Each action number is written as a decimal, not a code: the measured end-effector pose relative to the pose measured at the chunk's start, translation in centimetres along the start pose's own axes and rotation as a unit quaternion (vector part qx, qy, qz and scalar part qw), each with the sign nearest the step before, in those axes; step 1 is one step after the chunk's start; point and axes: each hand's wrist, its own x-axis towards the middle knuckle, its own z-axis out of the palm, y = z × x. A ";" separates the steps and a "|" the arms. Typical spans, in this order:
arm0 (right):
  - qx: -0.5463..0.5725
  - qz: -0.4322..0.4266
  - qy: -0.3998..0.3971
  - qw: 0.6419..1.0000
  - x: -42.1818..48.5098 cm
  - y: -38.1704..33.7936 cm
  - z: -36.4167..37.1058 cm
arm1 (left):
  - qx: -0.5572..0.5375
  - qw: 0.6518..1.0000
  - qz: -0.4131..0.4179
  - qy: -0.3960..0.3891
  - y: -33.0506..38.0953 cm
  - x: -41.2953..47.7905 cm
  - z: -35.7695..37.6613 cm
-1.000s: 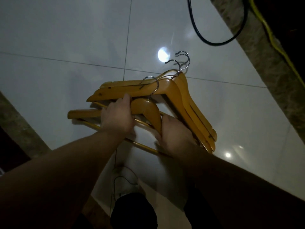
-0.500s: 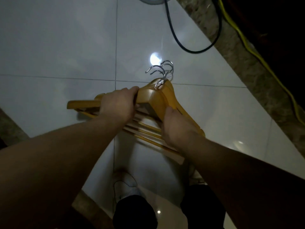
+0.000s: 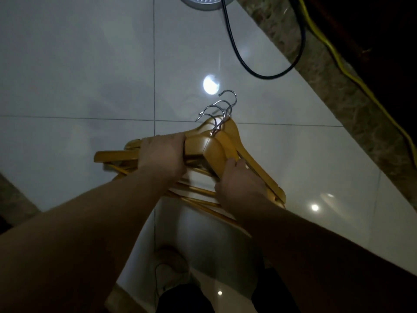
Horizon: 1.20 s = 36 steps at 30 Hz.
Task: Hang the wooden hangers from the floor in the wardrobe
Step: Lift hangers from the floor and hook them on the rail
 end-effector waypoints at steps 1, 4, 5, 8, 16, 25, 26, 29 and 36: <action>-0.008 0.001 -0.007 1.000 0.3 -0.1 0.0 | 0.000 1.000 -0.009 0.005 -0.2 0.1 0.4; -0.025 0.000 -0.028 0.999 1.2 0.0 0.2 | -0.018 0.999 -0.019 -0.027 -0.4 0.1 1.1; -0.029 0.001 -0.028 0.999 1.4 0.2 0.3 | -0.029 0.999 -0.013 -0.040 -0.4 0.0 1.2; -0.033 -0.005 -0.011 0.999 1.8 0.5 0.3 | -0.071 0.996 0.002 -0.052 -0.3 -0.5 1.0; -0.038 -0.035 0.001 0.999 1.9 1.0 0.3 | -0.050 0.998 0.022 -0.024 -0.5 -0.8 1.1; -0.008 -0.054 0.010 0.998 -0.9 2.3 -1.3 | -0.067 0.995 0.057 -0.053 -0.3 -2.5 -1.0; -0.009 -0.060 0.012 0.998 -1.4 2.3 -1.6 | -0.069 0.995 0.053 -0.057 -0.2 -2.8 -1.3; 0.002 -0.071 0.026 0.997 -3.3 2.2 -2.6 | -0.075 0.995 0.035 -0.058 0.1 -3.8 -2.8; 0.043 -0.081 0.048 0.995 -8.5 2.3 -7.1 | -0.090 0.995 0.030 -0.036 0.1 -7.3 -9.4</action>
